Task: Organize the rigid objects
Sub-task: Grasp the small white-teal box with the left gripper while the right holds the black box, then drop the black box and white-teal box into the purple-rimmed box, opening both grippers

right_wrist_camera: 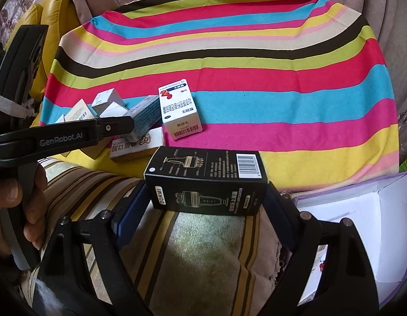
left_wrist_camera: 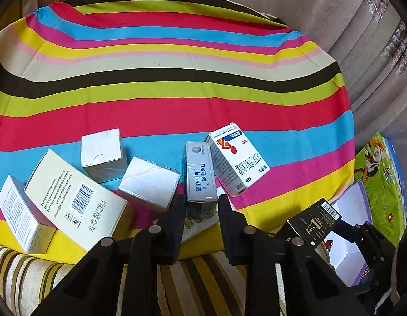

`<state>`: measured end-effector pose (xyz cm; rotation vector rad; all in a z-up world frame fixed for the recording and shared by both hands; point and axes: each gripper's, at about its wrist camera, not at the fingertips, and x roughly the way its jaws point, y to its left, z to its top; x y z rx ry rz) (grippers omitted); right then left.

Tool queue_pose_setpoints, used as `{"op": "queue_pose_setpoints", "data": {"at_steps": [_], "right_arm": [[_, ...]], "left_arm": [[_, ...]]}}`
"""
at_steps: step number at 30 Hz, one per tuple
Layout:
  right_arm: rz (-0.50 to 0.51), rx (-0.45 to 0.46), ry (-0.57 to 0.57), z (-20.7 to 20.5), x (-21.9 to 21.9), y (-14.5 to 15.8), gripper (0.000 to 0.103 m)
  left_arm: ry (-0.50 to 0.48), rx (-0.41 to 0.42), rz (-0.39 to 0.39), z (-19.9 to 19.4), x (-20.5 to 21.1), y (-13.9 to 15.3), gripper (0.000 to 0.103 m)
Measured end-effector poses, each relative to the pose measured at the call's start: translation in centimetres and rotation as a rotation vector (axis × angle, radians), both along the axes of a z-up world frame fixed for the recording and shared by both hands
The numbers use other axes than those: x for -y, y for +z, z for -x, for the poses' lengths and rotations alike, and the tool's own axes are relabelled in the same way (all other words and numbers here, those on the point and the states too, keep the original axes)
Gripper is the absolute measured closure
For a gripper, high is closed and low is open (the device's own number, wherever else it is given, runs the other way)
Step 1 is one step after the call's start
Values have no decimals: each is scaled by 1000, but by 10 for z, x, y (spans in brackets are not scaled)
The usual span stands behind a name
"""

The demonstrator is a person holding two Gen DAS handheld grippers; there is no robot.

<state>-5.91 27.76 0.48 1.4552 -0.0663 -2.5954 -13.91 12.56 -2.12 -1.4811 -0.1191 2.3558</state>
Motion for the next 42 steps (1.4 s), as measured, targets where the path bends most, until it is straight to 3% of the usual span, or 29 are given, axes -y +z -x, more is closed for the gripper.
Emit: {"op": "queue_pose_setpoints", "data": {"at_steps": [9,26,36,42], "right_arm": [[-4,-1,0,0,1,0,17],[-27,-40,-31,-6,-5,10,17],[-9,-63,-151,-39,-55,22,17],[-12,-54,-262,-67,-103,22,17]], "left_arm": [[7,-18,-19,-6,5,6,77],[44,-65,-134,-42,22,31,77],[-75,-93,-193,-74,-12,51,77],[-171,-62,-230,-92,-42,51,77]]}}
